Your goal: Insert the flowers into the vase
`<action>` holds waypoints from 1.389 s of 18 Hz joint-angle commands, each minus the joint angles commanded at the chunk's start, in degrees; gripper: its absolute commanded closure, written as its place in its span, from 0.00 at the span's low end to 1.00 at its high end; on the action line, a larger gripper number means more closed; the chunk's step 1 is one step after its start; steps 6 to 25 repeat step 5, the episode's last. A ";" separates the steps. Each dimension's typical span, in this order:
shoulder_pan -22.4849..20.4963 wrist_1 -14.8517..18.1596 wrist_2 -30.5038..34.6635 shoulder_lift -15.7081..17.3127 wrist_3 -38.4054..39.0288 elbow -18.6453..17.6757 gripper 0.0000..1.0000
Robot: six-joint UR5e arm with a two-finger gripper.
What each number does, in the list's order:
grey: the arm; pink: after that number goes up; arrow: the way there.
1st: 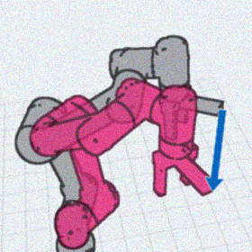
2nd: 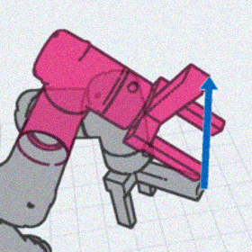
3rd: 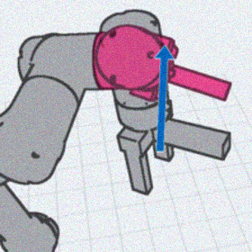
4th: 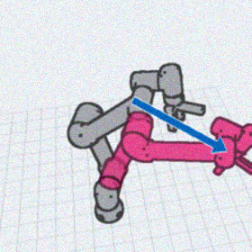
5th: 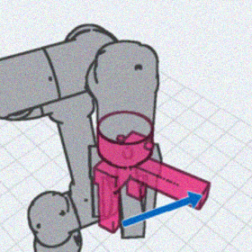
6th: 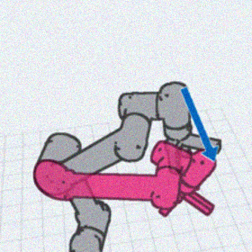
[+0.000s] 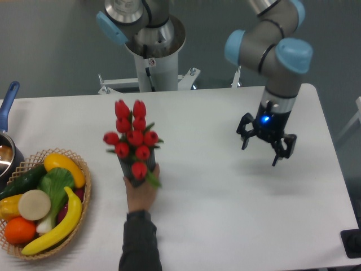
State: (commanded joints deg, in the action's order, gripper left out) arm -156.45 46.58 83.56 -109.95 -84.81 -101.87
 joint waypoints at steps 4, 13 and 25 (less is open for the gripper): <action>1.50 1.68 3.54 -0.09 0.35 0.53 0.00; 1.68 1.59 3.80 -0.18 0.35 0.36 0.00; 1.68 1.59 3.80 -0.18 0.35 0.36 0.00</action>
